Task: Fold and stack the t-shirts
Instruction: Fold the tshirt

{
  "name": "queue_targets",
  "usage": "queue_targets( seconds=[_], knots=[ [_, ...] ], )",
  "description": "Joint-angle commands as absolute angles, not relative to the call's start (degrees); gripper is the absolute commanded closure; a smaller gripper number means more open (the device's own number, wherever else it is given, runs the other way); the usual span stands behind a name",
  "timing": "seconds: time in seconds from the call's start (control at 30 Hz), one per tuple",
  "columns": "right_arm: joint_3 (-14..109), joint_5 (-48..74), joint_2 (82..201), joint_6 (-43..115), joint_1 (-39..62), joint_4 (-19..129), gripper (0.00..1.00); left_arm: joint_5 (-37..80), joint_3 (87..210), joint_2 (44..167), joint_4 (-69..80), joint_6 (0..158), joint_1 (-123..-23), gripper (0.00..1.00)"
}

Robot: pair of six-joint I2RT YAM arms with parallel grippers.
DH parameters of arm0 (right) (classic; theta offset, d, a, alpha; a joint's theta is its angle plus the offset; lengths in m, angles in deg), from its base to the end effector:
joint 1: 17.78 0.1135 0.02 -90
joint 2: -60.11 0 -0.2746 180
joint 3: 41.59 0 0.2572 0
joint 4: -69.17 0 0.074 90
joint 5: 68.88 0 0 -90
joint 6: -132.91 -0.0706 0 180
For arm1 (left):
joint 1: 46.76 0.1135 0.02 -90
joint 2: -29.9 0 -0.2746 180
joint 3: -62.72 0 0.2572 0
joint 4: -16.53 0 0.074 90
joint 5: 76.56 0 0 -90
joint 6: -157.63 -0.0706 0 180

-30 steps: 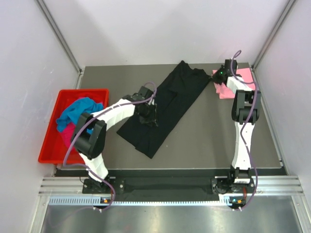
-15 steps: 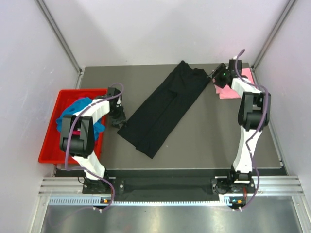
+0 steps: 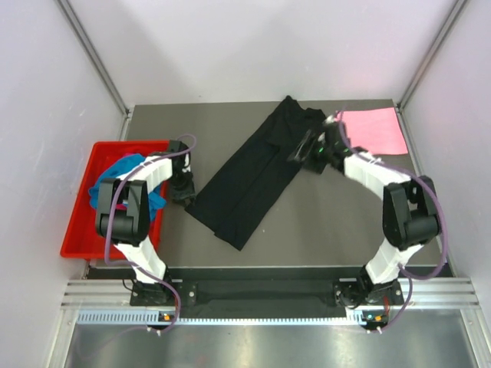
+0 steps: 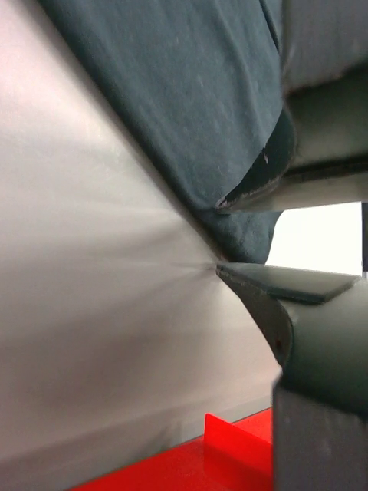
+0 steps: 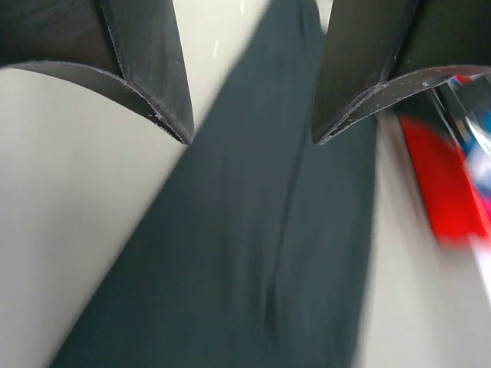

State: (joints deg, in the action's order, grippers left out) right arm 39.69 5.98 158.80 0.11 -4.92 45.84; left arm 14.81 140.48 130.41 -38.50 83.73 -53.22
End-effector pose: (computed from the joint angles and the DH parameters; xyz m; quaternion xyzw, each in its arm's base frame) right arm 0.4001 0.1103 0.2152 0.1797 0.8847 0.2988 0.3094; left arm 0.3355 -0.0397 0.1427 -0.0823 0.9908 -0.0325 0.1020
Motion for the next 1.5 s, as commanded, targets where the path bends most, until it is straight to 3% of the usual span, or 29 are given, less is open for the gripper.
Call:
queue_targets(
  seconds=[0.0, 0.07, 0.1, 0.23, 0.43, 0.73, 1.0, 1.47],
  knots=[
    [33.6, 8.5, 152.5, -4.1, 4.4, 41.3, 0.37, 14.0, 140.6, 130.8, -40.8, 82.8, -53.0, 0.63],
    [28.9, 9.2, 150.3, -10.3, 7.7, 40.6, 0.37, 14.0, 140.4, 130.8, -41.4, 82.8, -52.9, 0.69],
    [27.4, 9.5, 149.5, -13.0, 10.9, 40.4, 0.39, 13.9, 140.3, 130.8, -41.8, 82.9, -52.9, 0.82],
    [23.8, 15.9, 144.3, -24.9, 21.1, 36.4, 0.39, 12.3, 139.2, 130.0, -41.8, 83.8, -52.9, 1.0],
    [20.0, 24.6, 140.9, -36.0, 33.6, 40.1, 0.41, 11.0, 138.7, 130.2, -40.9, 84.2, -52.9, 1.0],
    [27.6, 25.9, 152.8, -39.8, 43.3, 40.2, 0.47, 6.8, 138.3, 130.1, -40.9, 84.2, -52.9, 1.0],
    [30.2, 27.7, 157.3, -41.2, 45.8, 37.5, 0.49, 7.7, 138.3, 129.7, -41.0, 84.8, -52.9, 1.0],
    [31.4, 27.6, 161.2, -41.1, 47.3, 35.4, 0.64, 7.9, 137.9, 128.7, -41.4, 85.1, -52.9, 1.0]
  ],
)
